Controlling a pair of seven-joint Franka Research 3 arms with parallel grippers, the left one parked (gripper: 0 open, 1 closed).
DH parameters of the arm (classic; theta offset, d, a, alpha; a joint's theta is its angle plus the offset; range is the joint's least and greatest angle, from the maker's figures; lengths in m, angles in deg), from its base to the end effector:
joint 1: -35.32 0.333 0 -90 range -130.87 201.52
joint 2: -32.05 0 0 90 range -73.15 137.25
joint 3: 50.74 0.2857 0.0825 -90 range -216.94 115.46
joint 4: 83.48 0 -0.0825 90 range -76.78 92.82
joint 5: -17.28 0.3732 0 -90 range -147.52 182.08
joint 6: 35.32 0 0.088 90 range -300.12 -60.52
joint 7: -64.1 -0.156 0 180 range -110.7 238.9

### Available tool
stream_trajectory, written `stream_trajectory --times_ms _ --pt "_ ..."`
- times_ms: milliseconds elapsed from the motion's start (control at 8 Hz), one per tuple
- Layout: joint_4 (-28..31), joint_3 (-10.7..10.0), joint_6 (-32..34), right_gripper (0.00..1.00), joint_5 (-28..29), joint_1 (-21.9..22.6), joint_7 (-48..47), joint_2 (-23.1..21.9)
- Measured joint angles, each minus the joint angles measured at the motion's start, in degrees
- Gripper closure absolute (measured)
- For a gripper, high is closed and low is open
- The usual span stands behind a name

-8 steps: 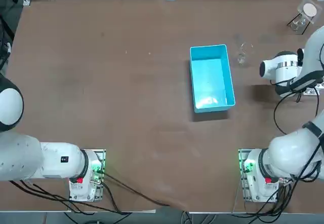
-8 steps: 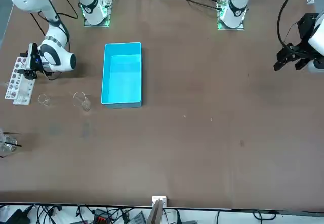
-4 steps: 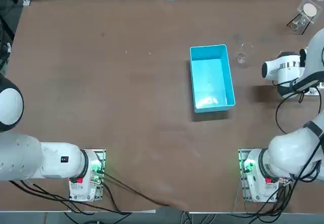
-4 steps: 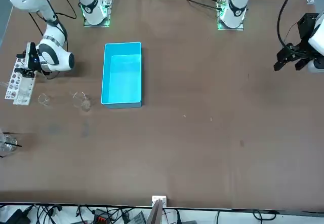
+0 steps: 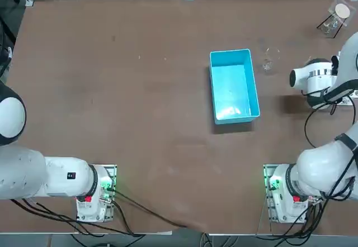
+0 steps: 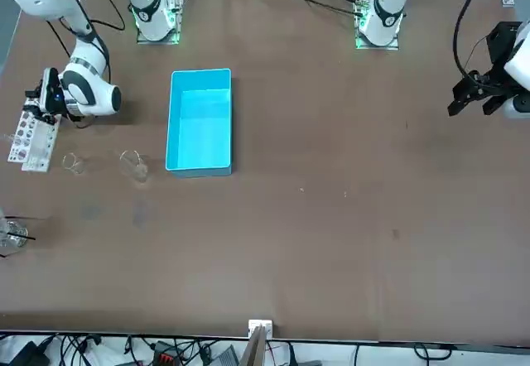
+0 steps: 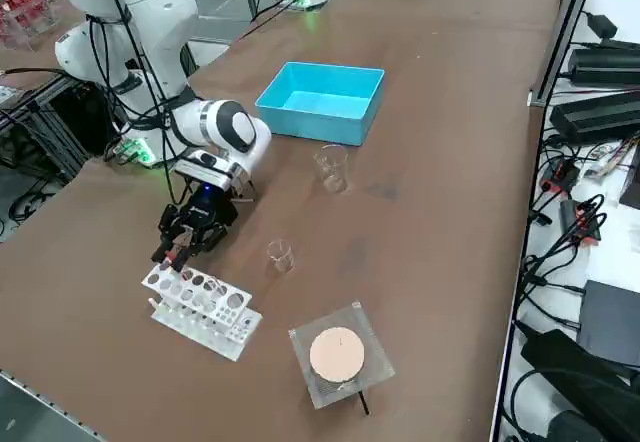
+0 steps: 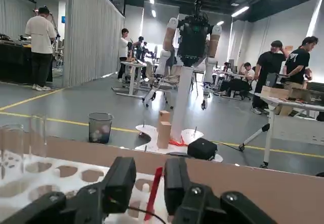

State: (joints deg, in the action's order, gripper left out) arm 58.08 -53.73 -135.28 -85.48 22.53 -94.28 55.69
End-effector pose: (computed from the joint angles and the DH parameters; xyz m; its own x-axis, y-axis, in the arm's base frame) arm 0.3711 -0.2478 0.1229 0.1273 -0.0923 0.9876 -0.9918 0.0007 0.1279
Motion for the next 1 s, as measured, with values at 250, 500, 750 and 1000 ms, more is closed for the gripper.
stream_trajectory --times_ms 250,500,750,1000 --pt "0.1 0.0 0.0 0.63 0.0 0.0 -0.1 0.0" --pt "0.2 0.1 0.3 0.69 0.0 0.0 -0.1 0.0" --pt "0.3 0.2 0.5 0.74 0.0 0.0 -0.2 0.0" --pt "0.7 0.6 0.6 0.74 0.0 0.1 -0.6 0.4"
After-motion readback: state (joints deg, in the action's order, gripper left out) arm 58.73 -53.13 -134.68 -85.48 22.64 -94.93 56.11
